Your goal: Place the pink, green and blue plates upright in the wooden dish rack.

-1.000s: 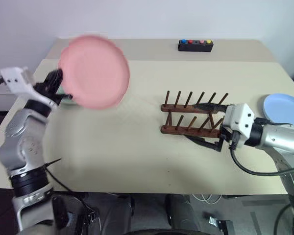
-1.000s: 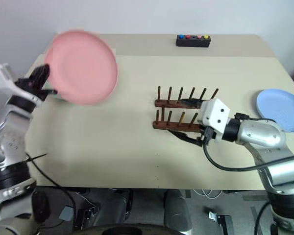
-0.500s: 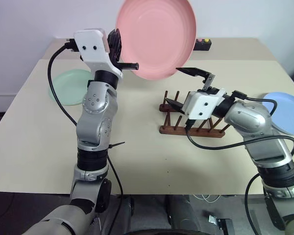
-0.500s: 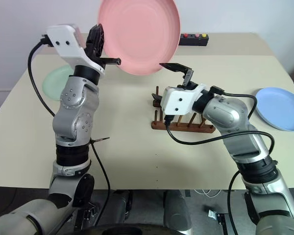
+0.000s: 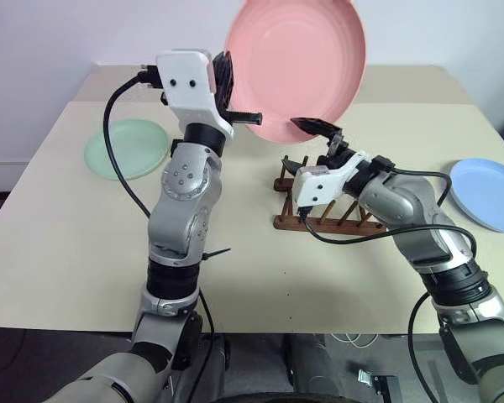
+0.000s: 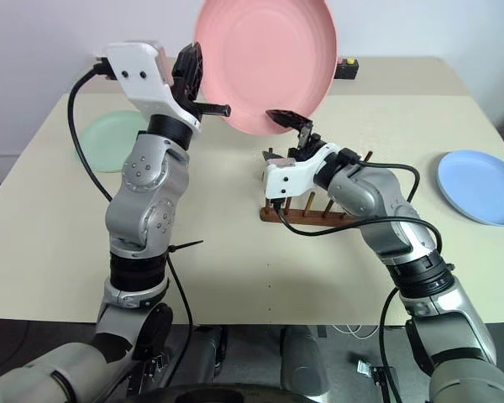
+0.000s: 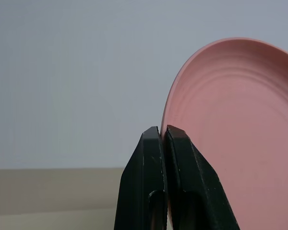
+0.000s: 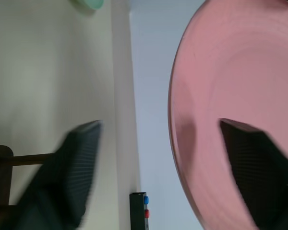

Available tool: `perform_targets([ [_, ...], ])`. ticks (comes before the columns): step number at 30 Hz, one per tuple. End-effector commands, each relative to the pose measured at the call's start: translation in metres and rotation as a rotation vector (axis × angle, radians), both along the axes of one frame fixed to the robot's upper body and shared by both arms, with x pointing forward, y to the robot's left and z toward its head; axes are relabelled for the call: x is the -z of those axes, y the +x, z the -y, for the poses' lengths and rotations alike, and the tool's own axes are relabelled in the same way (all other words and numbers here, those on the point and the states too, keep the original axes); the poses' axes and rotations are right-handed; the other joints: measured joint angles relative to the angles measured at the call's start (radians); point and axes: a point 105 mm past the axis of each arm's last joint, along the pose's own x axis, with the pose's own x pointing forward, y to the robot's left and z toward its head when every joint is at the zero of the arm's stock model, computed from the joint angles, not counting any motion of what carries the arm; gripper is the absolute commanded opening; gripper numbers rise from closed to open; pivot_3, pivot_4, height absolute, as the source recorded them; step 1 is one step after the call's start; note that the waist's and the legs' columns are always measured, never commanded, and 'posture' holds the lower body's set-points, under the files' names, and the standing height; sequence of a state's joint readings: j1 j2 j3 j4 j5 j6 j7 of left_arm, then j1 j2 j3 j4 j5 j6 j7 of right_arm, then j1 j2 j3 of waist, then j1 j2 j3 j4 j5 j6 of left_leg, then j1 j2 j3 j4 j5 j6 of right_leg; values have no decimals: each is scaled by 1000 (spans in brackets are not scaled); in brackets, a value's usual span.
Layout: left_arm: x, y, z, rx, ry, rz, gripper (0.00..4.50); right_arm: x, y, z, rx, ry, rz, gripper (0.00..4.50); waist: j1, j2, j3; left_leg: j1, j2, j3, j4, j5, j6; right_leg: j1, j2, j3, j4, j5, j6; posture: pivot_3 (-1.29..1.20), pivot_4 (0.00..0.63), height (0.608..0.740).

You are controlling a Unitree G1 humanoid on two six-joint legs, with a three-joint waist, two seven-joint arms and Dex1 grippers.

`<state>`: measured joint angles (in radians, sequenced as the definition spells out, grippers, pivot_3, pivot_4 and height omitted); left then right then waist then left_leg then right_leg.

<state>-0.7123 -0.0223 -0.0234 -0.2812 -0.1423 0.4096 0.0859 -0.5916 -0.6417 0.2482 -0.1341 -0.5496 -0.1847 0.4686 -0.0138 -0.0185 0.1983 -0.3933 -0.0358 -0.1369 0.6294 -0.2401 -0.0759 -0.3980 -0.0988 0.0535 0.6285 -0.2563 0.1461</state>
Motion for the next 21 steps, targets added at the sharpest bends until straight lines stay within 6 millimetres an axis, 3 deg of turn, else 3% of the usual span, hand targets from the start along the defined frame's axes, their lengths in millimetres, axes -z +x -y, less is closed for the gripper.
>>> perform_targets([
  [1,-13,-13,3,25,-6,62,0,-18,-2,-5,-17,15,81,2091,0,0,0,0,0,0,0,0,0,0,0,0,0,0,0,0,150,740],
  [5,-11,-13,5,36,-2,53,0,-18,-2,-8,-22,5,102,55,0,0,0,0,0,0,0,0,0,0,0,0,0,0,0,0,150,740],
  [14,-17,-13,0,77,-68,63,0,-17,-1,-6,-10,-10,132,55,0,0,0,0,0,0,0,0,0,0,0,0,0,0,0,0,150,740],
  [17,-37,-21,-17,111,-206,150,889,-21,-1,-2,2,-12,160,0,1,0,0,0,0,0,0,0,0,0,0,0,0,0,0,0,150,740],
  [21,-57,-27,-41,84,-292,243,2844,-32,0,9,18,-7,190,0,0,0,0,0,0,0,0,0,0,0,0,0,0,0,0,0,150,740],
])
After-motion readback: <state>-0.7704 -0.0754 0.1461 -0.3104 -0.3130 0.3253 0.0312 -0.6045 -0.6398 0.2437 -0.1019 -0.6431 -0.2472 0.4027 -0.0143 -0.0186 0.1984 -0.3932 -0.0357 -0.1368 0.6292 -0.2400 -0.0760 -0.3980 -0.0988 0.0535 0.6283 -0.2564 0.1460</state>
